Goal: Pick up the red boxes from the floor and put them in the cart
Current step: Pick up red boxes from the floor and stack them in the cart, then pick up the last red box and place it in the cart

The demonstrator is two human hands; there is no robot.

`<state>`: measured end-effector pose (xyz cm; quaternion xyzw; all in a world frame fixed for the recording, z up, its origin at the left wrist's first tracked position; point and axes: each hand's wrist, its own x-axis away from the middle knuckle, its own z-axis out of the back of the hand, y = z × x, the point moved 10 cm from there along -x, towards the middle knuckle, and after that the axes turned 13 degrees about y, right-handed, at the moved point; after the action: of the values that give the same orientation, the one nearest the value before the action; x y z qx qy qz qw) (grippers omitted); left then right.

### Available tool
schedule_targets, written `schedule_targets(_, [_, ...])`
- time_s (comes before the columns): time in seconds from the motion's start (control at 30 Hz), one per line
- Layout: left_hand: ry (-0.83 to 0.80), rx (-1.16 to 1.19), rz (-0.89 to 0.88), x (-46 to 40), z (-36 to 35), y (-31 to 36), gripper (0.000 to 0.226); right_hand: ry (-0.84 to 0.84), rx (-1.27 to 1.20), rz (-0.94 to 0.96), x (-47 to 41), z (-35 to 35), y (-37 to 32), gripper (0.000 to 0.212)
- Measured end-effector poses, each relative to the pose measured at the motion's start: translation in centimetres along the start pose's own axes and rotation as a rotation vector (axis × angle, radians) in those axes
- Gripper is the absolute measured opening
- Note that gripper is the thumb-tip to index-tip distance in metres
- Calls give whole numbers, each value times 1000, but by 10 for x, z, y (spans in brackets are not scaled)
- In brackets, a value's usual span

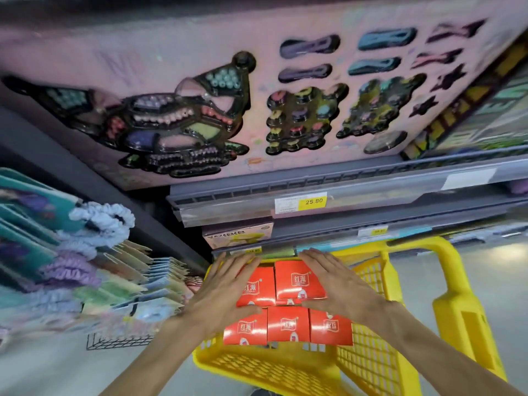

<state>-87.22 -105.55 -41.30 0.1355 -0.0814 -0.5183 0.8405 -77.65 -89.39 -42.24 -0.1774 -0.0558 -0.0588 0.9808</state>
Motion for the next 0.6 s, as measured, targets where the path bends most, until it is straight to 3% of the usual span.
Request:
schedule_targets(0.23, [106,62,-126,-5,102,76,91,93,13,-126,66,112,-2,99])
schedule_targets(0.4, [159,110,-279,-2,177,185,87,254,-8,-276,166,227,-15,89])
schedule_targets(0.6, [92,240,-510,-20,215,332,90,384,13,-494,311,329,-4,87])
